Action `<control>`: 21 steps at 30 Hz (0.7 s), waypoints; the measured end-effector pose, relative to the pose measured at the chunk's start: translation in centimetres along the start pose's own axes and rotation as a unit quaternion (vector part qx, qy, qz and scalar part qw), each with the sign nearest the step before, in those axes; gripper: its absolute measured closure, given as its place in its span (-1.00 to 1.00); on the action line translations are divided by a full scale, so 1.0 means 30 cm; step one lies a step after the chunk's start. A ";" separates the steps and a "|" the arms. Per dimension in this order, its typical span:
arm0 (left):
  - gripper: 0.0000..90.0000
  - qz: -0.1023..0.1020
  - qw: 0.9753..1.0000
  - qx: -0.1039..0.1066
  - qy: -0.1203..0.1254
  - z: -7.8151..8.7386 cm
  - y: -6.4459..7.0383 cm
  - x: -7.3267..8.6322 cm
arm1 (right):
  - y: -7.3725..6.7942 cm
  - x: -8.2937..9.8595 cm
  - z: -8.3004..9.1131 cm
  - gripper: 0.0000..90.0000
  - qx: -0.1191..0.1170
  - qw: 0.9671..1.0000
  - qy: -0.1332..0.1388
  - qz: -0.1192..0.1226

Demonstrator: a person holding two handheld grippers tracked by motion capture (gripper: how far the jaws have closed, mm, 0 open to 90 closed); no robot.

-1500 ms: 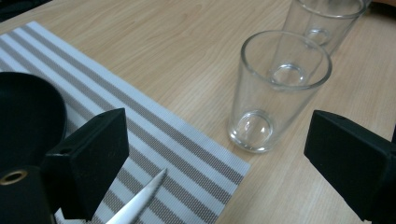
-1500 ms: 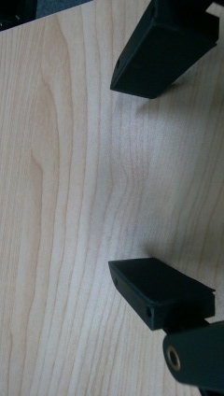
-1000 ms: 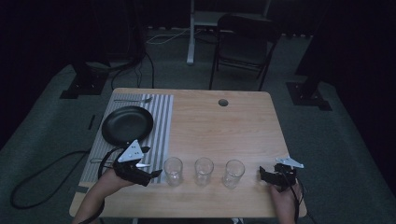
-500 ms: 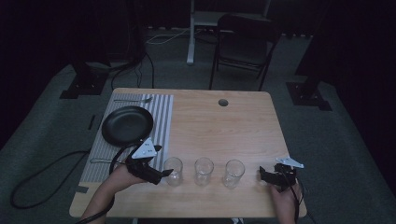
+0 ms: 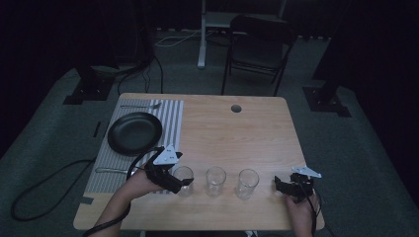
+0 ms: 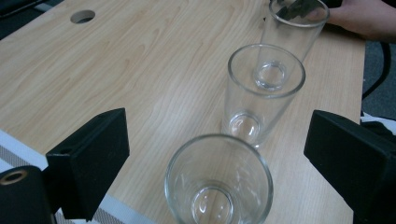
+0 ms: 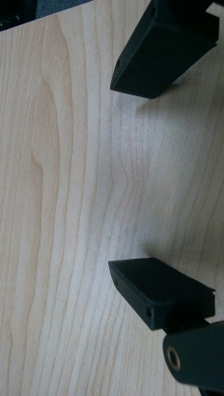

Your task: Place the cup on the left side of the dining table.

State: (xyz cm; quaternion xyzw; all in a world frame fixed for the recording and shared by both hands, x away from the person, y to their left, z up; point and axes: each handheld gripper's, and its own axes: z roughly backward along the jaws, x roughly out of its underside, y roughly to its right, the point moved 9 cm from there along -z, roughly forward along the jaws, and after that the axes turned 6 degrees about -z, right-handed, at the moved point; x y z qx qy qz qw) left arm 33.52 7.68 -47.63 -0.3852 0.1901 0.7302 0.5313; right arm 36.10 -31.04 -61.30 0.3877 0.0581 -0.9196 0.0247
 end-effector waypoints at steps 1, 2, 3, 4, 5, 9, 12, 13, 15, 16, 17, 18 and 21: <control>-0.84 -0.002 1.000 -0.002 -0.001 -0.004 0.001 -0.005 | 0.000 0.000 0.000 -0.73 0.000 1.000 0.000 0.000; -0.84 -0.003 1.000 0.004 -0.002 -0.007 0.005 -0.010 | 0.000 0.000 0.000 -0.73 0.000 1.000 0.000 0.000; -0.84 -0.005 1.000 0.004 -0.001 -0.012 0.007 -0.015 | 0.000 0.000 0.000 -0.73 0.000 1.000 0.000 0.000; -0.84 -0.007 1.000 0.004 -0.002 -0.016 0.010 -0.020 | 0.000 0.000 0.000 -0.73 0.000 1.000 0.000 0.000; -0.84 -0.008 1.000 0.010 -0.001 -0.021 0.015 -0.025 | 0.000 0.000 0.000 -0.73 0.000 1.000 0.000 0.000; -0.84 -0.017 1.000 0.019 -0.001 -0.047 0.032 -0.053 | 0.000 0.000 0.000 -0.73 0.000 1.000 0.000 0.000; -0.84 -0.020 0.999 0.028 -0.001 -0.062 0.041 -0.068 | 0.000 0.000 0.000 -0.73 0.000 1.000 0.000 0.000; -0.84 -0.021 0.999 0.027 0.003 -0.067 0.041 -0.074 | 0.000 0.000 0.000 -0.73 0.000 1.000 0.000 0.000; -0.84 -0.020 0.999 0.032 0.004 -0.071 0.042 -0.079 | 0.000 0.000 0.000 -0.73 0.000 1.000 0.000 0.000; -0.84 -0.021 0.999 0.035 0.004 -0.075 0.044 -0.082 | 0.000 0.000 0.000 -0.73 0.000 1.000 0.000 0.000; -0.84 -0.021 0.999 0.036 0.005 -0.084 0.047 -0.090 | 0.000 0.000 0.000 -0.73 0.000 1.000 0.000 0.000; -0.84 -0.021 0.999 0.036 0.005 -0.084 0.047 -0.090 | 0.000 0.000 0.000 -0.73 0.000 1.000 0.000 0.000; -0.84 -0.022 0.999 0.045 0.007 -0.103 0.061 -0.108 | 0.000 0.000 0.000 -0.73 0.000 1.000 0.000 0.000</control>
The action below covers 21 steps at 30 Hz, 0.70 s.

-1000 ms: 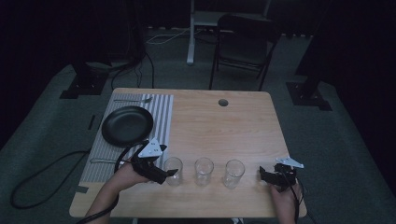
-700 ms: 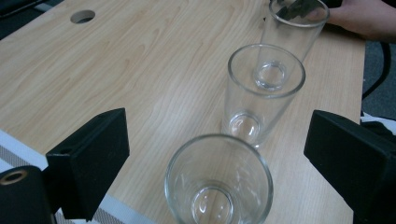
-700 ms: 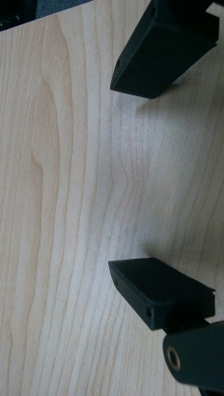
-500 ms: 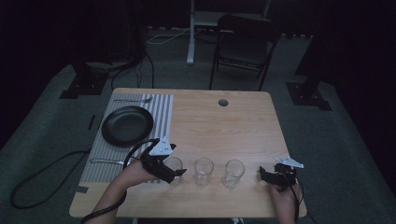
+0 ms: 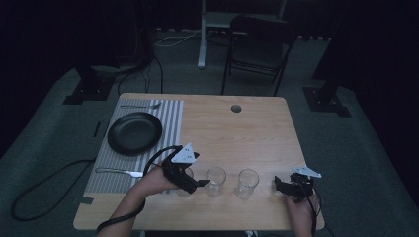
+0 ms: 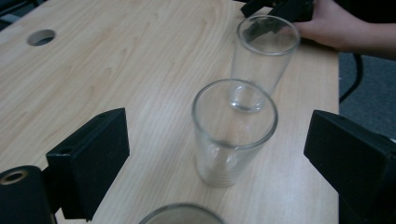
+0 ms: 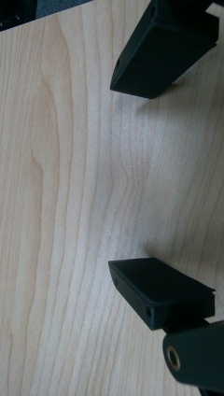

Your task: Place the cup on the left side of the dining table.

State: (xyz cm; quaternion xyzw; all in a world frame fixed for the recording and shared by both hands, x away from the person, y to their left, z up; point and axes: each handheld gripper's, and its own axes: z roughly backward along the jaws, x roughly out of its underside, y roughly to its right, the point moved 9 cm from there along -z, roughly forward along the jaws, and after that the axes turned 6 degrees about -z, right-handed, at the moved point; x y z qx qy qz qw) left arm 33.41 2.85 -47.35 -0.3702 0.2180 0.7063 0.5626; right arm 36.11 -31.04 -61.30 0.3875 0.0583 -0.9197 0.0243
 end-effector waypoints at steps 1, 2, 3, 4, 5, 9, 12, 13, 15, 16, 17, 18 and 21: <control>-0.84 0.000 1.000 0.000 0.000 0.000 0.000 0.000 | 0.000 0.000 0.000 -0.73 0.000 1.000 0.000 0.000; -0.84 -0.003 1.000 0.001 -0.002 -0.007 0.002 -0.004 | 0.000 0.000 0.000 -0.73 0.000 1.000 0.000 0.000; -0.84 -0.003 1.000 0.006 -0.002 -0.014 0.006 -0.008 | 0.000 0.000 0.000 -0.73 0.000 1.000 0.000 0.000; -0.84 -0.005 1.000 0.005 -0.004 -0.020 0.008 -0.013 | 0.000 0.000 0.000 -0.73 0.000 1.000 0.000 0.000; -0.84 -0.006 1.000 0.010 -0.004 -0.035 0.013 -0.023 | 0.000 0.000 0.000 -0.73 0.000 1.000 0.000 0.000; -0.84 -0.008 1.000 0.014 -0.004 -0.056 0.020 -0.037 | 0.000 0.000 0.000 -0.73 0.000 1.000 0.000 0.000; -0.84 -0.013 1.000 0.023 -0.008 -0.082 0.028 -0.053 | 0.000 0.000 0.000 -0.73 0.000 1.000 0.000 0.000; -0.84 -0.015 1.000 0.024 -0.007 -0.088 0.031 -0.059 | 0.000 0.000 0.000 -0.73 0.000 1.000 0.000 0.000; -0.84 -0.017 0.999 0.027 -0.008 -0.096 0.035 -0.065 | 0.000 0.000 0.000 -0.73 0.000 1.000 0.000 0.000; -0.84 -0.016 0.999 0.031 -0.008 -0.102 0.038 -0.071 | 0.000 0.000 0.000 -0.73 0.000 1.000 0.000 0.000; -0.84 -0.018 0.999 0.031 -0.009 -0.108 0.040 -0.074 | 0.000 0.000 0.000 -0.73 0.000 1.000 0.000 0.000; -0.84 -0.018 0.999 0.038 -0.011 -0.121 0.046 -0.082 | 0.000 0.000 0.000 -0.73 0.000 1.000 0.000 0.000; -0.84 -0.023 0.999 0.040 -0.014 -0.134 0.050 -0.089 | 0.000 0.000 0.000 -0.73 0.000 1.000 0.000 0.000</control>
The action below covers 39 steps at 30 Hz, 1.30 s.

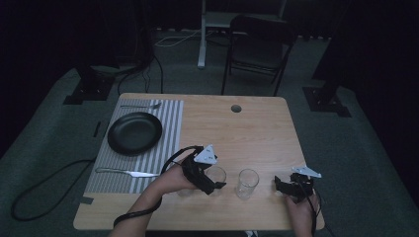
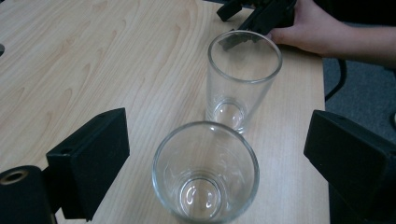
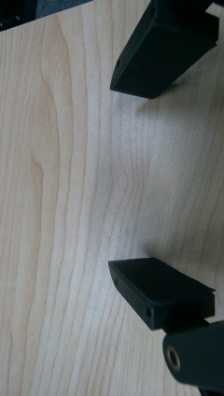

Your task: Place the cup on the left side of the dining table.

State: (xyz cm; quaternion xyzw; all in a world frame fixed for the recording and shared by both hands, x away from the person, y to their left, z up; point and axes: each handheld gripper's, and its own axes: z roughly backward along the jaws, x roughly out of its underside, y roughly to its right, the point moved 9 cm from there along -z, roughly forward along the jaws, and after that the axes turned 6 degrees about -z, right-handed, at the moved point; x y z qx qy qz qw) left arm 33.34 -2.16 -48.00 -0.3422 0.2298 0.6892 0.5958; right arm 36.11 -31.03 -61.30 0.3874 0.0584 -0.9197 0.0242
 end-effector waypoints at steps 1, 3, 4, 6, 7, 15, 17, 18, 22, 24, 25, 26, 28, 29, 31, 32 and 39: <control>-0.84 0.000 1.000 0.001 -0.002 -0.008 0.001 -0.006 | 0.000 0.000 0.000 -0.73 0.000 1.000 0.000 0.000; -0.84 -0.003 1.000 0.005 -0.004 -0.018 0.004 -0.014 | 0.000 0.000 0.000 -0.73 0.000 1.000 0.000 0.000; -0.84 -0.003 1.000 0.006 -0.006 -0.024 0.006 -0.019 | 0.000 0.000 0.000 -0.73 0.000 1.000 0.000 0.000; -0.84 -0.007 1.000 0.006 -0.014 -0.042 0.009 -0.029 | 0.000 0.000 0.000 -0.73 0.000 1.000 0.000 0.000; -0.84 -0.007 1.000 0.006 -0.014 -0.042 0.009 -0.029 | 0.000 0.000 0.000 -0.73 0.000 1.000 0.000 0.000; -0.84 -0.017 0.999 0.020 -0.027 -0.097 0.026 -0.064 | 0.000 0.000 0.000 -0.73 0.000 1.000 0.000 0.000; -0.84 -0.017 0.999 0.025 -0.027 -0.105 0.032 -0.070 | 0.000 0.000 0.000 -0.73 0.000 1.000 0.000 0.000; -0.84 -0.020 0.999 0.024 -0.029 -0.114 0.032 -0.074 | 0.000 0.000 0.000 -0.73 0.000 1.000 0.000 0.000; -0.84 -0.027 0.998 0.033 -0.042 -0.152 0.047 -0.092 | 0.000 0.000 0.000 -0.73 0.000 1.000 -0.001 0.000; -0.84 -0.030 0.998 0.039 -0.045 -0.164 0.051 -0.101 | 0.000 0.000 0.001 -0.73 0.000 1.000 -0.001 0.000; -0.84 -0.033 0.998 0.037 -0.048 -0.171 0.050 -0.104 | 0.000 0.000 0.000 -0.73 0.000 1.000 0.000 0.000; -0.84 -0.033 0.998 0.037 -0.048 -0.171 0.050 -0.104 | 0.000 0.000 0.000 -0.73 0.000 1.000 0.000 0.000; -0.84 -0.036 0.997 0.041 -0.059 -0.197 0.054 -0.110 | 0.000 0.000 0.000 -0.73 0.000 1.000 0.000 0.000; -0.84 -0.036 0.997 0.041 -0.059 -0.197 0.054 -0.110 | 0.000 0.000 0.000 -0.73 0.000 1.000 0.000 0.000; -0.84 -0.035 0.996 0.043 -0.071 -0.220 0.057 -0.112 | 0.000 0.000 0.000 -0.73 0.000 1.000 0.000 0.000; -0.84 -0.035 0.995 0.048 -0.079 -0.232 0.059 -0.113 | 0.000 0.000 0.000 -0.73 0.000 1.000 0.000 0.000; -0.84 -0.043 0.993 0.050 -0.098 -0.272 0.066 -0.124 | 0.000 0.000 0.000 -0.73 0.000 1.000 0.000 0.000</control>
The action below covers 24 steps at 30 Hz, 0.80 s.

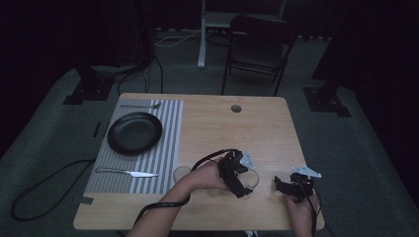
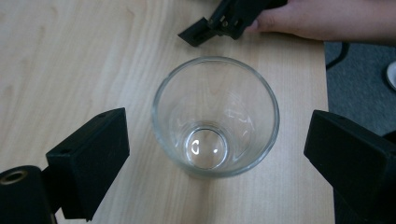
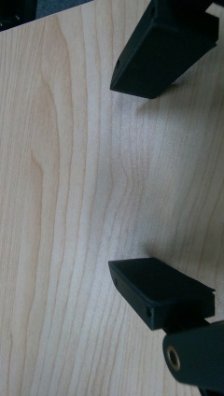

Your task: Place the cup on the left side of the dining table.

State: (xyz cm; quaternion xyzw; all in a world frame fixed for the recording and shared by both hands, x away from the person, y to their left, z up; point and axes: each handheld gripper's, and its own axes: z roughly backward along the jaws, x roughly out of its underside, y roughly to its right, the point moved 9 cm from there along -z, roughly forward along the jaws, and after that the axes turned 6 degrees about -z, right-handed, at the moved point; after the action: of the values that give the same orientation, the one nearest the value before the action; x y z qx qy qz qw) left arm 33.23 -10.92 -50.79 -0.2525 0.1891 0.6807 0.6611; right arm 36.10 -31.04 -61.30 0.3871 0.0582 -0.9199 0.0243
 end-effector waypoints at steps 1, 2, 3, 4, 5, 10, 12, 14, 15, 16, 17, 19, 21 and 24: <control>-0.84 -0.001 1.000 -0.001 -0.004 -0.007 -0.001 -0.003 | 0.000 0.000 0.000 -0.73 0.000 1.000 0.000 0.000; -0.84 -0.001 1.000 -0.001 -0.014 -0.013 -0.001 -0.002 | 0.000 0.000 0.000 -0.73 0.000 1.000 0.000 0.000; -0.84 -0.002 1.000 -0.002 -0.017 -0.016 0.000 -0.004 | 0.000 0.000 0.000 -0.73 0.000 1.000 0.000 0.000; -0.84 -0.002 1.000 -0.003 -0.022 -0.020 -0.001 -0.004 | 0.000 0.000 0.000 -0.73 0.000 1.000 0.000 0.000; -0.84 -0.004 1.000 -0.006 -0.027 -0.024 -0.001 -0.005 | 0.000 0.000 0.000 -0.73 0.000 1.000 0.000 0.000; -0.84 -0.010 0.999 -0.007 -0.042 -0.044 0.001 -0.017 | 0.000 0.000 0.000 -0.73 0.000 1.000 0.000 0.000; -0.84 -0.010 0.999 -0.005 -0.048 -0.053 0.003 -0.020 | 0.000 0.000 0.000 -0.73 0.000 1.000 0.000 0.000; -0.84 -0.011 0.998 -0.007 -0.056 -0.060 0.001 -0.020 | 0.000 0.000 0.000 -0.73 0.000 1.000 0.000 0.000; -0.84 -0.009 0.998 -0.014 -0.065 -0.064 -0.004 -0.018 | 0.000 0.000 0.000 -0.73 0.000 1.000 0.000 0.000; -0.84 -0.009 0.998 -0.014 -0.065 -0.064 -0.004 -0.018 | 0.000 0.000 0.000 -0.73 0.000 1.000 0.000 0.000; -0.84 -0.005 0.997 -0.010 -0.082 -0.075 -0.006 -0.014 | 0.000 0.000 0.000 -0.73 0.000 1.000 0.000 0.000; -0.84 -0.004 0.996 -0.009 -0.090 -0.081 -0.005 -0.013 | 0.000 0.000 0.000 -0.73 0.000 1.000 0.000 0.000; -0.84 -0.003 0.996 -0.011 -0.094 -0.083 -0.006 -0.017 | 0.000 0.000 0.000 -0.73 0.000 1.000 0.000 0.000; -0.84 -0.006 0.995 -0.012 -0.104 -0.088 -0.007 -0.017 | 0.000 0.000 0.000 -0.73 0.000 1.000 0.000 0.000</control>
State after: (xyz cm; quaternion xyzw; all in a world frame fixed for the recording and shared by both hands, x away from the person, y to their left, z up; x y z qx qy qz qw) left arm 33.68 -12.88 -52.60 -0.1894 0.1100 0.7012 0.6785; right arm 36.09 -31.04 -61.30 0.3867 0.0582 -0.9200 0.0246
